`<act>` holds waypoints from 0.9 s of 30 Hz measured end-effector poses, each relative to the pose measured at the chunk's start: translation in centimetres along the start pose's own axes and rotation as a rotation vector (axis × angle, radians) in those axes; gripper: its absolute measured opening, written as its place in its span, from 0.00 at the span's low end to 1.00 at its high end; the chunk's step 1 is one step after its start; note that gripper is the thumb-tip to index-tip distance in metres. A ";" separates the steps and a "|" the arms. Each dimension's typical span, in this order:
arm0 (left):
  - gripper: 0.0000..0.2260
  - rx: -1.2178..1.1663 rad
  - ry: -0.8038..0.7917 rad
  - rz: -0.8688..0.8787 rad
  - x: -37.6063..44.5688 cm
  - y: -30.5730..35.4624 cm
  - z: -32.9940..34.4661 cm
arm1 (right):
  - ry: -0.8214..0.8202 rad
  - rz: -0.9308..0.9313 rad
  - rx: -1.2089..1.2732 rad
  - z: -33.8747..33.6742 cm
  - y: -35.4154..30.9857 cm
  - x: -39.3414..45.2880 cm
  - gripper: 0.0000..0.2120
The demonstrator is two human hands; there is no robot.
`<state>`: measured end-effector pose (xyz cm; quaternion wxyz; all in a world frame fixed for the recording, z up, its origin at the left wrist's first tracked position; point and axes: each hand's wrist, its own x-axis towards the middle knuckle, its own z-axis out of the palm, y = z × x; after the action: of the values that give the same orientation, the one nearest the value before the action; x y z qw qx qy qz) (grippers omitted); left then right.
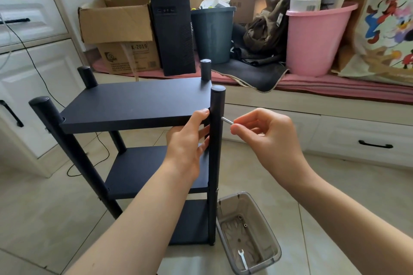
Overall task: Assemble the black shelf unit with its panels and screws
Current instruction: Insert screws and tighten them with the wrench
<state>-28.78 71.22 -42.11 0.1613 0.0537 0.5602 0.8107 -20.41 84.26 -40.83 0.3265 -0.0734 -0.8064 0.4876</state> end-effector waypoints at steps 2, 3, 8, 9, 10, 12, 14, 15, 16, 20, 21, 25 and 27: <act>0.15 -0.002 -0.004 0.003 0.0 0.0 0.0 | 0.005 -0.018 -0.026 0.0 0.0 0.0 0.03; 0.15 -0.002 -0.006 0.004 0.0 0.0 0.0 | 0.009 -0.027 -0.040 0.1 0.0 -0.1 0.03; 0.15 0.003 -0.009 0.012 0.0 0.0 -0.1 | 0.014 -0.057 -0.069 0.1 0.0 -0.1 0.03; 0.15 0.004 -0.010 0.013 0.0 -0.1 -0.1 | 0.014 -0.062 -0.076 0.1 0.0 -0.1 0.03; 0.15 0.006 -0.010 0.015 0.0 -0.1 -0.1 | 0.014 -0.066 -0.079 0.2 0.0 -0.1 0.03; 0.13 0.010 -0.007 0.028 -0.1 -0.2 -0.1 | 0.013 -0.073 -0.078 0.2 0.0 -0.1 0.03; 0.10 0.003 0.007 0.044 -0.2 -0.3 0.1 | 0.013 -0.080 -0.078 0.2 0.0 0.0 0.03; 0.08 0.000 0.018 0.051 -0.2 -0.4 0.2 | 0.013 -0.082 -0.078 0.2 0.0 0.0 0.03; 0.07 -0.003 0.030 0.056 -0.3 -0.4 0.2 | 0.014 -0.083 -0.078 0.2 0.0 0.1 0.03; 0.07 -0.023 0.042 0.055 -0.3 -0.7 0.4 | 0.013 -0.079 -0.075 0.4 0.1 0.4 0.03; 0.07 -0.027 0.036 0.054 -0.3 -0.7 0.4 | 0.012 -0.079 -0.075 0.5 0.1 0.5 0.03; 0.08 -0.035 0.013 0.053 -0.2 -0.8 0.4 | 0.003 -0.073 -0.058 1.0 0.2 0.8 0.03; 0.08 -0.033 0.010 0.055 -0.2 -0.9 0.3 | 0.005 -0.076 -0.054 1.1 0.2 1.0 0.03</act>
<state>-28.32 71.73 -42.76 0.1373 0.0623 0.5460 0.8241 -21.92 83.96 -40.90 0.3446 -0.0525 -0.8207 0.4527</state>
